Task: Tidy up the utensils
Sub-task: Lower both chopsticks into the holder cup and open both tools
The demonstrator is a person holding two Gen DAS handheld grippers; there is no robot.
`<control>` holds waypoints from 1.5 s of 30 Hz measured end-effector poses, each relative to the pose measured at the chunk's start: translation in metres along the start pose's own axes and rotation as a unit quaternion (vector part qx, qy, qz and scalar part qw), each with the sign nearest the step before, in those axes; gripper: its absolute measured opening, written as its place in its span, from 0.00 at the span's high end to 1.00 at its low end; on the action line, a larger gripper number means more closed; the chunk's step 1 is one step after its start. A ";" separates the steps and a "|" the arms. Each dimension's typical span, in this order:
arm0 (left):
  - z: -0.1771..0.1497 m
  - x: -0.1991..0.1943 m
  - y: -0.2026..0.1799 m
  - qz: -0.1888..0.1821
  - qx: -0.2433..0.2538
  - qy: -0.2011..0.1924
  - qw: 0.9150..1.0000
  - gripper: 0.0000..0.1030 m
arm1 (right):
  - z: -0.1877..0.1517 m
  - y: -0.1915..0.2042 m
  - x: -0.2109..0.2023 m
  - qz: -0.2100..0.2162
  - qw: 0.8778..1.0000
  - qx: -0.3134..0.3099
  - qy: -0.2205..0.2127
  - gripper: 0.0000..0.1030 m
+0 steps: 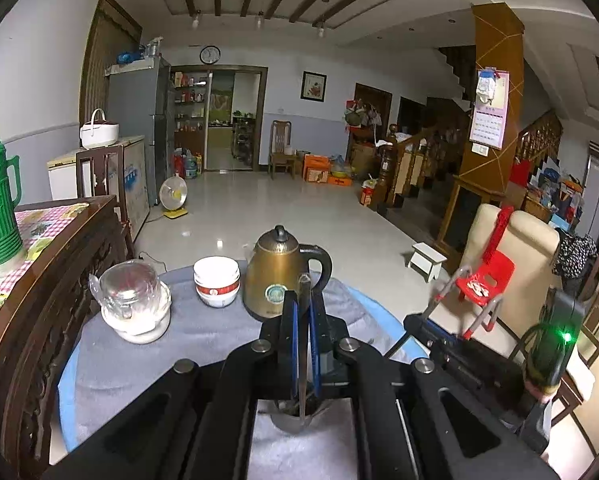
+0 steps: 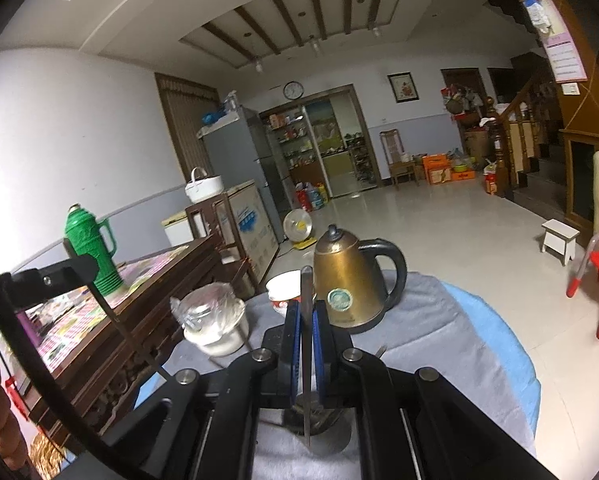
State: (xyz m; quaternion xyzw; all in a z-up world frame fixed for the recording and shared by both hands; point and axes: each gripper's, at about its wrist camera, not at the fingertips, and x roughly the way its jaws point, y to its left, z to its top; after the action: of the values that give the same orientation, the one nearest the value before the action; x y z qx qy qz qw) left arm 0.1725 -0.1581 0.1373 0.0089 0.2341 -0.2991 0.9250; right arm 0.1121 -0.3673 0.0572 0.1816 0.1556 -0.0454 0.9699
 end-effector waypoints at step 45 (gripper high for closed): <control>-0.036 0.122 0.006 0.089 -0.051 0.028 0.994 0.95 | -0.049 -0.020 0.041 -0.010 0.999 0.030 0.043 0.94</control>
State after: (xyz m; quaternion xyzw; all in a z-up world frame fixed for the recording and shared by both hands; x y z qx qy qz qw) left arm 0.2474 -0.2147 0.0511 -0.0095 0.2735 -0.2030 0.9402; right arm 0.1341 -0.3689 -0.0058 0.2109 0.1970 -0.0516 0.9561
